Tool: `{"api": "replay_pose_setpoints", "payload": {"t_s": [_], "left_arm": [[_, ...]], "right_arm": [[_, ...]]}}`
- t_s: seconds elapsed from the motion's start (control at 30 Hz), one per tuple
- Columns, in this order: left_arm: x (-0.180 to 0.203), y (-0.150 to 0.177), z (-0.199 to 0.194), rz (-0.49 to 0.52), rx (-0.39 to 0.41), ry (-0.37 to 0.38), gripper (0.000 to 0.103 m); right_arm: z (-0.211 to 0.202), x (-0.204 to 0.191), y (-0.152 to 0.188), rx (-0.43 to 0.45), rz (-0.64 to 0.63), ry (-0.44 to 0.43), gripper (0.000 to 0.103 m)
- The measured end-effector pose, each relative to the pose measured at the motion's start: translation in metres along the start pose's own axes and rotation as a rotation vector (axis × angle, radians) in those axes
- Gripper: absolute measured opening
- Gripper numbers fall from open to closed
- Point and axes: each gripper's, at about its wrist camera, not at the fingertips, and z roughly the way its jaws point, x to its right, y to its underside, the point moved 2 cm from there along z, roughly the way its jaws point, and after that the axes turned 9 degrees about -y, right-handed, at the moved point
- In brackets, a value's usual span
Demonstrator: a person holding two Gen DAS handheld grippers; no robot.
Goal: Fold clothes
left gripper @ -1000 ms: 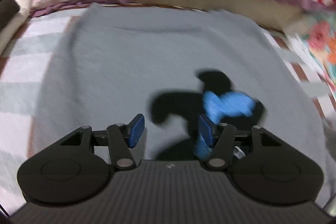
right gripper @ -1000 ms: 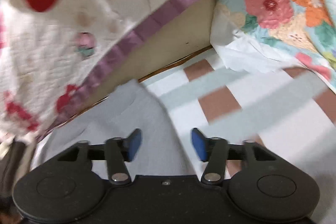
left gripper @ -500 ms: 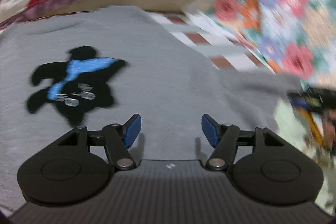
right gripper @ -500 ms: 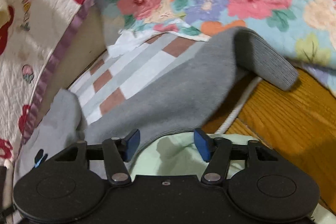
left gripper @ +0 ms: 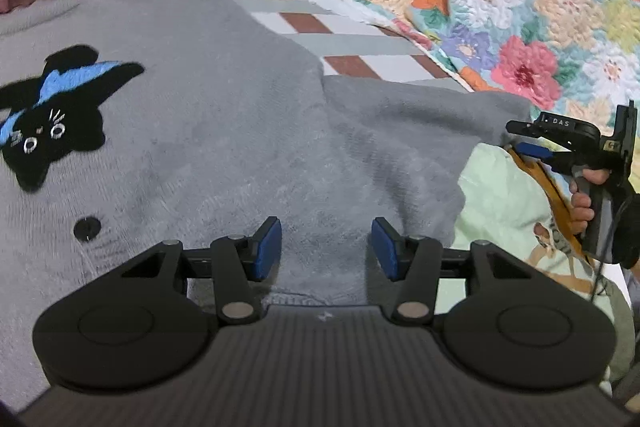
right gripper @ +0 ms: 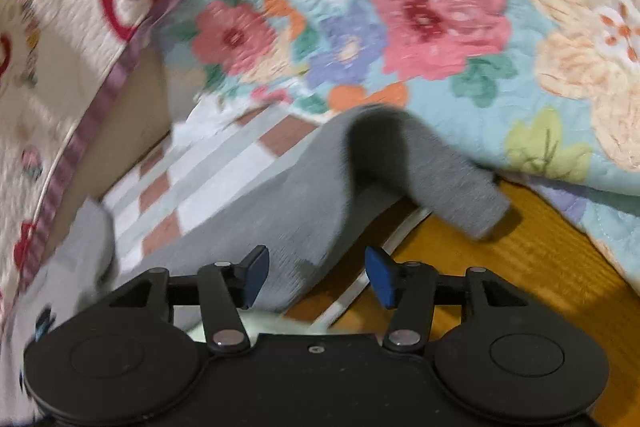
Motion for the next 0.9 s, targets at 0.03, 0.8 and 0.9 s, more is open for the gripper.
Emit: {"api": "replay_pose_setpoints", "payload": {"t_s": [0.03, 0.8, 0.9], "left_arm": [[-0.001, 0.001, 0.001, -0.005, 0.001, -0.009, 0.049], [0.043, -0.022, 0.043, 0.139, -0.136, 0.033, 0.056], [0.046, -0.013, 0.047, 0.136, -0.134, 0.021, 0.057]], "right_arm": [[0.005, 0.005, -0.002, -0.001, 0.011, 0.004, 0.061], [-0.016, -0.044, -0.122, 0.277, -0.536, 0.023, 0.004], [0.015, -0.014, -0.114, 0.157, -0.424, 0.073, 0.004]]}}
